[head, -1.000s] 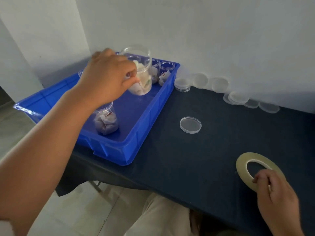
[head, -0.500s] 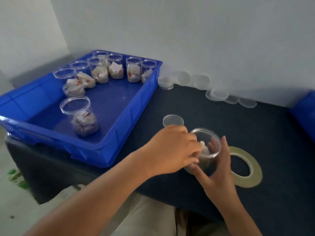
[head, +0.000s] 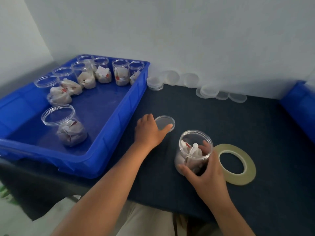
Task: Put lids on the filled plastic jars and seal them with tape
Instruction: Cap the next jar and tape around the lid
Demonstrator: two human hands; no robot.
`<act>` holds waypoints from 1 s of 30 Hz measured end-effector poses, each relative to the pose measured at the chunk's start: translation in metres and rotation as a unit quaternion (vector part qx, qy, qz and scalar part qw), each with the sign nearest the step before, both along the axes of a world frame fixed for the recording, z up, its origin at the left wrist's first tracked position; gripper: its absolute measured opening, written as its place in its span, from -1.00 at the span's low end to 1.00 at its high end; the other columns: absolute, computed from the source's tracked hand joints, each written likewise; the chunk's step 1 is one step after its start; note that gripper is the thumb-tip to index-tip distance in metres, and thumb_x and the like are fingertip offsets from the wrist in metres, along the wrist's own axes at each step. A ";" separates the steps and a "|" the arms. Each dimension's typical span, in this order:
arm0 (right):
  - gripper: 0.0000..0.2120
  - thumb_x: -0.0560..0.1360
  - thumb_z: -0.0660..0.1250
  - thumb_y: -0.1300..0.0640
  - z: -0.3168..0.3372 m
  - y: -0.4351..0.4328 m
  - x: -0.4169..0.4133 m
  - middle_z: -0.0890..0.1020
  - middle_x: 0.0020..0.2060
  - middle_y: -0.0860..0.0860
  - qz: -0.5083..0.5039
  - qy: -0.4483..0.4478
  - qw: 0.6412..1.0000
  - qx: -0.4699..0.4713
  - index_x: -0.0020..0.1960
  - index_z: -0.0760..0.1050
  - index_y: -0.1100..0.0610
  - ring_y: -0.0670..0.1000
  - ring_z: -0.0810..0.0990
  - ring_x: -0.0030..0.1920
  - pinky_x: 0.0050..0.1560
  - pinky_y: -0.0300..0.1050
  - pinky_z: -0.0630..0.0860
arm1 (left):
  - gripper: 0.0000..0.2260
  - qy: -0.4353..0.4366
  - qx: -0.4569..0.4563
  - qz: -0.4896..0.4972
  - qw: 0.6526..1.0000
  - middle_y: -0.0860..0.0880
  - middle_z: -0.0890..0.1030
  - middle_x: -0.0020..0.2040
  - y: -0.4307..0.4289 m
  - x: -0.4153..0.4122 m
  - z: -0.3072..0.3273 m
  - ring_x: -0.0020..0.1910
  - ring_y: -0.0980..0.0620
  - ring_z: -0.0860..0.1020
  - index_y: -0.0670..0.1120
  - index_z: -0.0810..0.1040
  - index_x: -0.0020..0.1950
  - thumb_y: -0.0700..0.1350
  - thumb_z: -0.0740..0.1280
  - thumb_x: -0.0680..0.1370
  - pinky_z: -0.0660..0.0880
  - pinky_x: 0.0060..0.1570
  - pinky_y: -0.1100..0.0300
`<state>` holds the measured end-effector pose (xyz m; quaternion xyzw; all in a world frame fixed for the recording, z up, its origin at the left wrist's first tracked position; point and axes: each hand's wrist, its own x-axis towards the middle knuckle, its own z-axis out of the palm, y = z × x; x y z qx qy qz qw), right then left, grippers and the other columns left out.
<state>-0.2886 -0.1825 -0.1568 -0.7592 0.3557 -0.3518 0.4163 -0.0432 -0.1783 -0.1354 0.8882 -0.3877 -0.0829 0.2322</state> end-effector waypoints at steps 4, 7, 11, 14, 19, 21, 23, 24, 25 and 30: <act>-0.08 0.32 0.64 -0.23 0.000 -0.001 0.000 0.42 0.30 -0.49 -0.007 0.003 1.000 -0.011 0.51 0.18 -0.31 -0.37 0.42 0.36 0.21 -0.57 0.32 | -0.28 -0.021 -0.050 0.009 0.998 -0.08 0.57 0.34 -0.012 0.004 -0.013 0.37 -0.15 0.48 -0.08 0.54 0.36 0.40 0.48 0.42 0.47 0.31 -0.07; -0.08 0.31 0.63 -0.27 0.002 -0.001 0.000 0.43 0.29 -0.48 -0.007 0.009 1.000 -0.015 0.50 0.17 -0.32 -0.35 0.43 0.36 0.21 -0.57 0.33 | -0.42 0.066 -0.168 -0.004 0.984 0.15 0.65 -0.01 -0.003 0.001 -0.012 0.08 0.02 0.64 -0.01 0.44 0.36 0.06 0.60 0.45 0.60 0.06 0.02; -0.11 0.31 0.58 -0.33 0.001 -0.001 -0.001 0.46 0.31 -0.41 0.001 0.001 1.000 -0.026 0.51 0.21 -0.25 -0.29 0.45 0.37 0.23 -0.53 0.36 | -0.64 0.145 -0.227 -0.096 0.958 0.20 0.65 -0.06 0.014 -0.013 0.005 -0.01 0.30 0.61 0.15 0.57 0.37 -0.09 0.45 0.59 0.58 0.06 0.19; -0.13 0.31 0.59 -0.32 0.001 0.001 -0.002 0.46 0.31 -0.38 0.011 0.002 0.999 -0.036 0.49 0.24 -0.26 -0.25 0.47 0.38 0.23 -0.50 0.39 | -0.74 0.232 -0.257 -0.173 0.922 0.23 0.63 0.19 0.033 -0.029 0.028 0.15 0.28 0.64 0.16 0.59 0.34 -0.10 0.30 0.69 0.59 0.23 0.11; -0.12 0.37 0.67 -0.18 0.005 0.004 -0.002 0.51 0.31 -0.24 0.044 -0.013 0.998 -0.033 0.53 0.24 -0.25 -0.07 0.54 0.36 0.20 -0.25 0.56 | -0.51 0.218 -0.131 -0.359 0.898 0.38 0.46 0.39 0.063 -0.046 0.065 0.35 0.36 0.48 0.41 0.17 0.57 0.13 0.27 0.69 0.49 0.23 0.29; -0.15 0.39 0.67 -0.12 0.004 0.002 0.000 0.56 0.30 -0.13 0.063 -0.023 0.997 -0.027 0.54 0.31 -0.03 0.03 0.59 0.31 0.14 -0.12 0.62 | -0.36 0.165 -0.094 -0.404 0.895 0.36 0.37 0.43 0.068 -0.055 0.076 0.45 0.33 0.36 0.45 0.06 0.60 0.33 0.31 0.61 0.44 0.28 0.26; -0.17 0.37 0.66 -0.18 0.004 0.003 0.000 0.54 0.27 -0.22 0.063 -0.008 0.997 -0.037 0.51 0.34 -0.06 -0.06 0.59 0.29 0.11 -0.25 0.59 | -0.31 0.079 -0.065 -0.396 0.913 0.29 0.31 0.38 0.066 -0.067 0.080 0.40 0.29 0.33 0.43 0.10 0.60 0.46 0.29 0.53 0.44 0.26 0.20; -0.13 0.34 0.65 -0.24 0.005 0.004 -0.001 0.52 0.26 -0.27 0.060 0.000 0.998 -0.037 0.51 0.34 -0.07 -0.12 0.58 0.28 0.11 -0.33 0.56 | -0.31 0.036 -0.051 -0.377 0.924 0.26 0.28 0.35 0.063 -0.073 0.081 0.35 0.30 0.31 0.39 0.14 0.60 0.49 0.26 0.52 0.45 0.20 0.20; -0.09 0.31 0.64 -0.30 0.006 0.004 -0.001 0.52 0.25 -0.29 0.058 0.006 0.998 -0.029 0.51 0.34 -0.06 -0.15 0.58 0.27 0.12 -0.34 0.55 | -0.31 -0.005 -0.041 -0.359 0.933 0.23 0.27 0.33 0.061 -0.081 0.081 0.33 0.27 0.31 0.34 0.19 0.61 0.51 0.23 0.52 0.46 0.15 0.20; -0.20 0.32 0.61 -0.29 0.004 0.002 0.000 0.63 0.16 -0.20 0.048 0.035 0.998 -0.022 0.44 0.40 -0.07 -0.16 0.63 0.17 0.05 -0.28 0.60 | -0.31 -0.099 -0.016 -0.330 0.938 0.12 0.39 0.50 0.060 -0.102 0.087 0.41 0.08 0.45 0.08 0.30 0.61 0.44 0.15 0.59 0.52 0.25 0.07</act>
